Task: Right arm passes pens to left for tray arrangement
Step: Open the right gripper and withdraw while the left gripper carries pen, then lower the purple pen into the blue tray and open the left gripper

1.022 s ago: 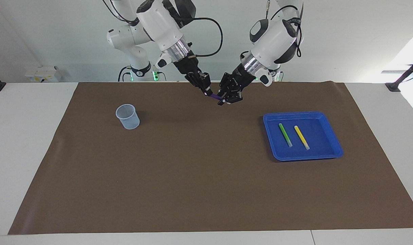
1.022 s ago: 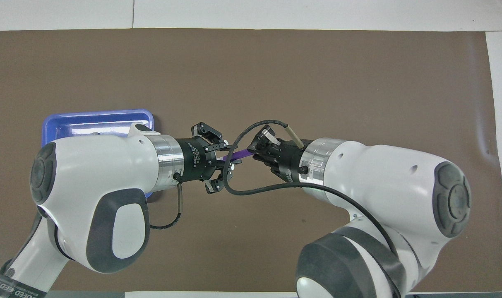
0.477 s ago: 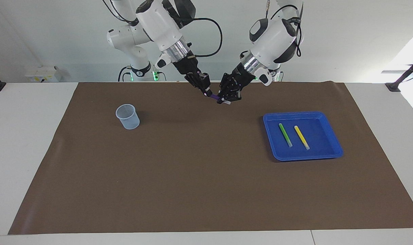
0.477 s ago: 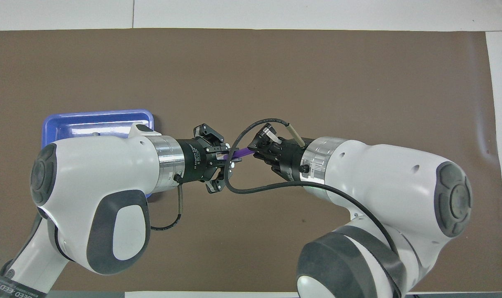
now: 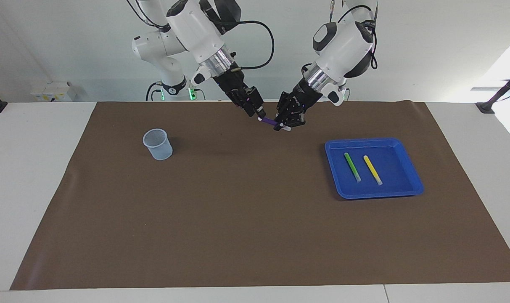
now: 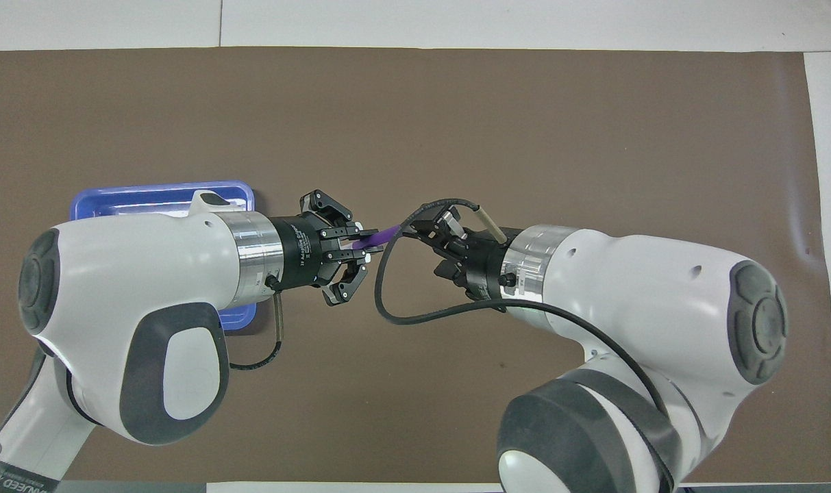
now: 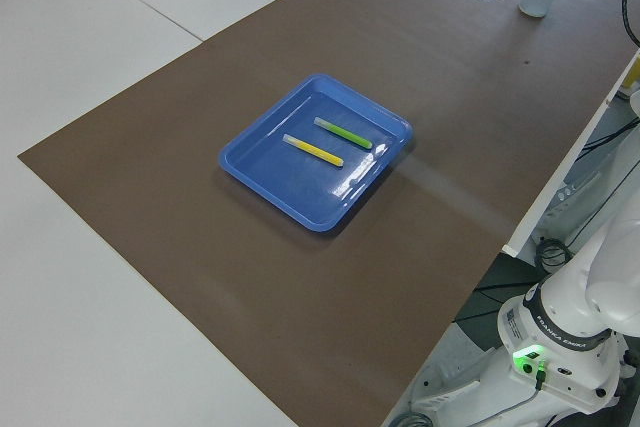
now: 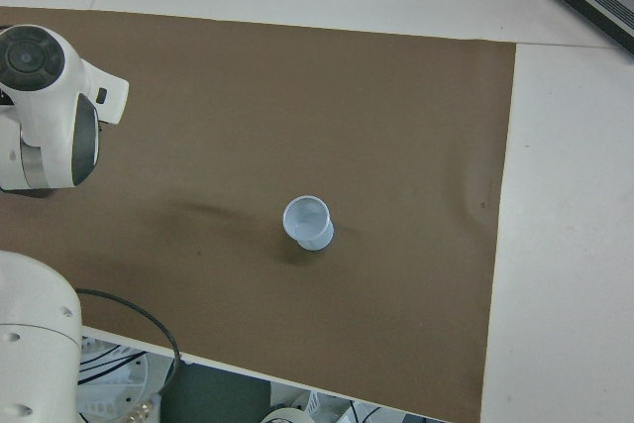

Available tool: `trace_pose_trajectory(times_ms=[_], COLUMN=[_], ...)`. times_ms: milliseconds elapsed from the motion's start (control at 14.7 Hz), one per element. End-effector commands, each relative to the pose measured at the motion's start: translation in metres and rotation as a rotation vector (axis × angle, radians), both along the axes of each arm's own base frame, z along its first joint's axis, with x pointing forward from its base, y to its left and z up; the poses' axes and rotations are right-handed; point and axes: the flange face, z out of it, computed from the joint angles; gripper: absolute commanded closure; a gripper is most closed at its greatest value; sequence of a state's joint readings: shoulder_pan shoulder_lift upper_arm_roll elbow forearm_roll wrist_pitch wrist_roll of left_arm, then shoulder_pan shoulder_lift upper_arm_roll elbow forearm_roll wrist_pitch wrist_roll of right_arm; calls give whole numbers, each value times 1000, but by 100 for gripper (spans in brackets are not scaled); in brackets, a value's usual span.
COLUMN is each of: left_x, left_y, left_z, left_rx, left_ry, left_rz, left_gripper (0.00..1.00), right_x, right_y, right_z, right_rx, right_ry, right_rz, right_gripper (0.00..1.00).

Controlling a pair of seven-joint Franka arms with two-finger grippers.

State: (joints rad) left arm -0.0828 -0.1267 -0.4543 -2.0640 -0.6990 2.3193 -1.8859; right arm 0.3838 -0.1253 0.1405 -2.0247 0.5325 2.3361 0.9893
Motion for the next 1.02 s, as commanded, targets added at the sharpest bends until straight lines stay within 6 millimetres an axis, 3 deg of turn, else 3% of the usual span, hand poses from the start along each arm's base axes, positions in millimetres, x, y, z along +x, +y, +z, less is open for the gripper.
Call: trace_pose_trajectory(times_ms=[0,136,273,477,681,818,954], left_x=[12,20,29,38,50,58,66], left_y=[20,51,95,163,215,246,272], left_z=[1,-7,-19,-42,-73,-94,-112], left_rx=[33,90,122,253,354,409,451], left_ry=[-66,-116,-155,-229,-293,-307,-330], left_rz=[-64,-210,-411,-741,-1019,-1191,-1364], left_gripper=[100,100,100,100,100,100,100], right_x=[9,17,28,35,40,64,73], right_y=[-44,-76,-115,-145,-176,-207,-226], right_z=[-7,-12,-16,-15,-6,-2,-2], right_rx=[-58,-120,-235,-390,-541,-583,-640], right_ry=[14,-18,-80,-93,-17,60,99], right_rz=[110,236,350,445,600,653,715], right_gripper=[0,0,0,0,0,0,0])
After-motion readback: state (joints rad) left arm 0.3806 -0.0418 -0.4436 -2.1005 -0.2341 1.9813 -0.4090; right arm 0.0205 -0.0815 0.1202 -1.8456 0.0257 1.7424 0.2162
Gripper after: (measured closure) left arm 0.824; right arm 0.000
